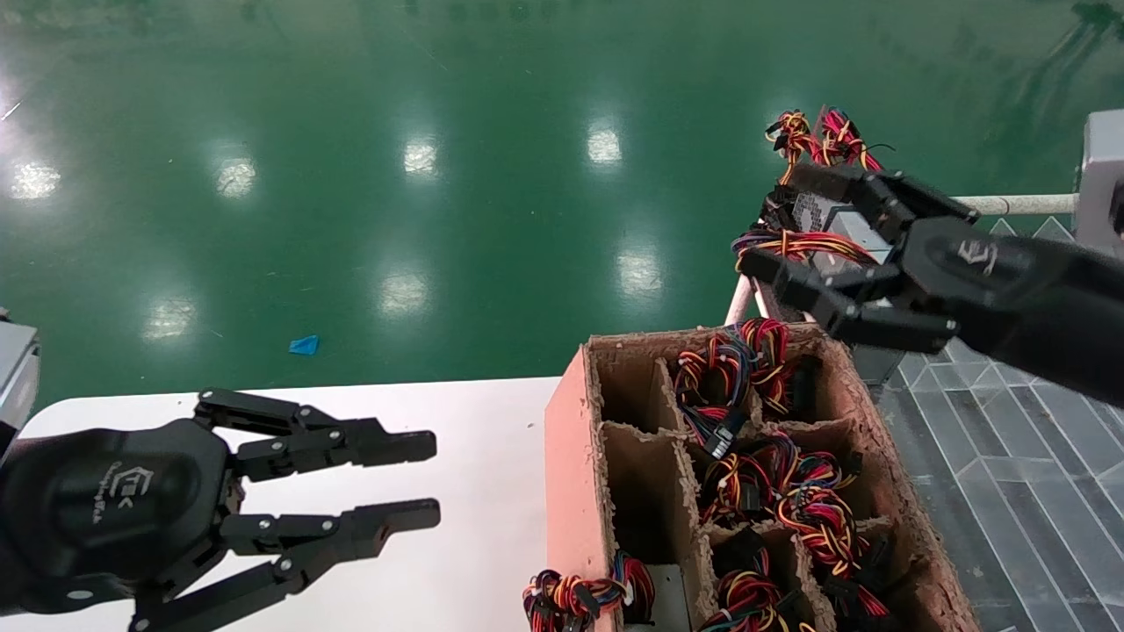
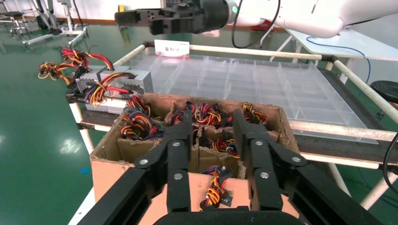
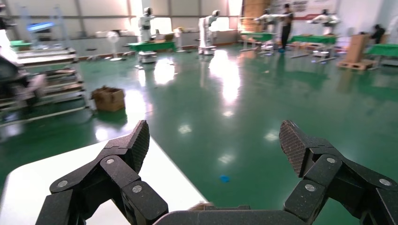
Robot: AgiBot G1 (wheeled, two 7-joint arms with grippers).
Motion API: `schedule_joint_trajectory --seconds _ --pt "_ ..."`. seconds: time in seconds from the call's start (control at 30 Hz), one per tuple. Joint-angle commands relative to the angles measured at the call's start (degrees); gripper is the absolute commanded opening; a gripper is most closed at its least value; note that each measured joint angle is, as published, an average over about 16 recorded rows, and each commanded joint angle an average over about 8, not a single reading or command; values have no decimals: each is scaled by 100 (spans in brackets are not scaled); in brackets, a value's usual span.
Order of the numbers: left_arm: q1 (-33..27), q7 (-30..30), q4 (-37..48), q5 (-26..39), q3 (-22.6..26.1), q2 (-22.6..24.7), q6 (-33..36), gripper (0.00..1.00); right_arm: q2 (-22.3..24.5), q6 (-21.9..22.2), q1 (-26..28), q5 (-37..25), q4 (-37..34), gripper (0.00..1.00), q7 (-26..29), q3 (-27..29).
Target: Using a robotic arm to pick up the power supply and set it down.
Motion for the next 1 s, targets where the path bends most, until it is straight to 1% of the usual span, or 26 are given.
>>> schedule_joint_trajectory --seconds 0.03,0.73,0.9,1.0 --pt "0 0 0 0 0 0 0 100 36 -36 -82 -14 216 100 97 26" --pt "0 0 0 -1 1 0 0 100 413 -416 -939 -164 2464 100 1109 291" --pt "1 1 0 -1 1 -1 -1 100 478 -486 -1088 -189 2860 100 1272 336" --pt "1 1 1 -2 0 -1 -2 100 496 -507 -1129 -196 2966 100 1305 348"
